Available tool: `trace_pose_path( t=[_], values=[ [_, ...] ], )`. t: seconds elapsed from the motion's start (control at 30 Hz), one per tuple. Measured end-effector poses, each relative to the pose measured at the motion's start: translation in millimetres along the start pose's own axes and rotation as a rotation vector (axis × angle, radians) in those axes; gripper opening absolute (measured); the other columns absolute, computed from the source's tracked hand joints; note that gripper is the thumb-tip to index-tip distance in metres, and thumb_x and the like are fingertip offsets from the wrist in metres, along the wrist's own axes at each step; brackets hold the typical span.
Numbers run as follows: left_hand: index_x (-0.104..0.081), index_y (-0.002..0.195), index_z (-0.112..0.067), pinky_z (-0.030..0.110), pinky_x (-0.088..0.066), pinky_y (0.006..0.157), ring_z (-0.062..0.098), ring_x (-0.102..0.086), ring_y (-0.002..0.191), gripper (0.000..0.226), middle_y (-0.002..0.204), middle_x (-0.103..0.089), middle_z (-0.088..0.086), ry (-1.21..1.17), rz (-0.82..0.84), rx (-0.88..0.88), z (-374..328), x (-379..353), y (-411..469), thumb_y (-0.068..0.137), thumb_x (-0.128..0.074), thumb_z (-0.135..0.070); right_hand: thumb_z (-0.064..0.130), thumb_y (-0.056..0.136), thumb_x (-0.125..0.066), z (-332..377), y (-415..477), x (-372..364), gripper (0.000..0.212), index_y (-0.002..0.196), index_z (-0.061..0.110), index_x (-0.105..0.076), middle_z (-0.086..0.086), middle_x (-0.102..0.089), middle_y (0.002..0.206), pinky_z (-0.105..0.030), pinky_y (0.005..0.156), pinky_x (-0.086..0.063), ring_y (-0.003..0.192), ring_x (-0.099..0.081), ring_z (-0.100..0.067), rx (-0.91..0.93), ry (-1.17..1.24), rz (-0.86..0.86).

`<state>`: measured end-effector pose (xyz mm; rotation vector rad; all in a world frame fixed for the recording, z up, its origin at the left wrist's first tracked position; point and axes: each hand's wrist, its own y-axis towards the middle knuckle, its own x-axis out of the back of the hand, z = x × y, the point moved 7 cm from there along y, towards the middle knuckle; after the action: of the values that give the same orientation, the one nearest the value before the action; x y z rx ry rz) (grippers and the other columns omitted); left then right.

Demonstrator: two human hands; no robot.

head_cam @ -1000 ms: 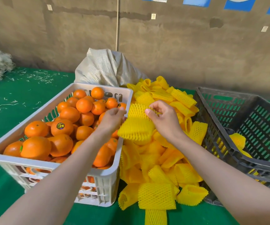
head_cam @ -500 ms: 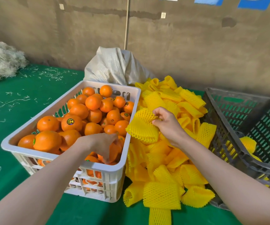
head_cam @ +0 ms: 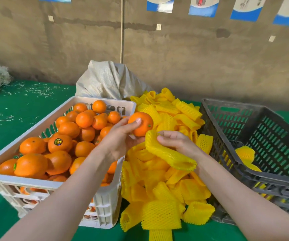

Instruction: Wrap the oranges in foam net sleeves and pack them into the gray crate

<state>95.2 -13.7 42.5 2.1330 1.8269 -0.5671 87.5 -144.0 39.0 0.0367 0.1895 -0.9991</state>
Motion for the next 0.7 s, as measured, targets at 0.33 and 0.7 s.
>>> trace_pose_path(
  t=[0.33,0.7],
  values=[
    [-0.044,0.119,-0.051,0.030,-0.058,0.068,0.018,-0.063,0.103,0.043,0.122,-0.052,-0.008,-0.096,-0.183,-0.304,37,-52,-2,0.086,-0.062,-0.028,0.009,0.097,-0.040,-1,-21,17,0.021,0.088,0.008,-0.059,0.005,-0.067,0.062,-0.016,0.055,-0.047,0.054,-0.060,-0.004,0.029,0.032,-0.140],
    [-0.040,0.116,-0.046,0.033,-0.044,0.098,0.013,-0.048,0.119,0.021,0.134,-0.043,-0.001,0.155,-0.370,-0.416,37,-58,-11,0.097,-0.046,-0.043,0.006,0.090,-0.057,5,-25,34,0.024,0.111,0.017,-0.055,-0.001,-0.057,0.109,-0.018,0.080,-0.047,0.094,-0.054,-0.012,0.355,-0.386,-0.594]
  ],
)
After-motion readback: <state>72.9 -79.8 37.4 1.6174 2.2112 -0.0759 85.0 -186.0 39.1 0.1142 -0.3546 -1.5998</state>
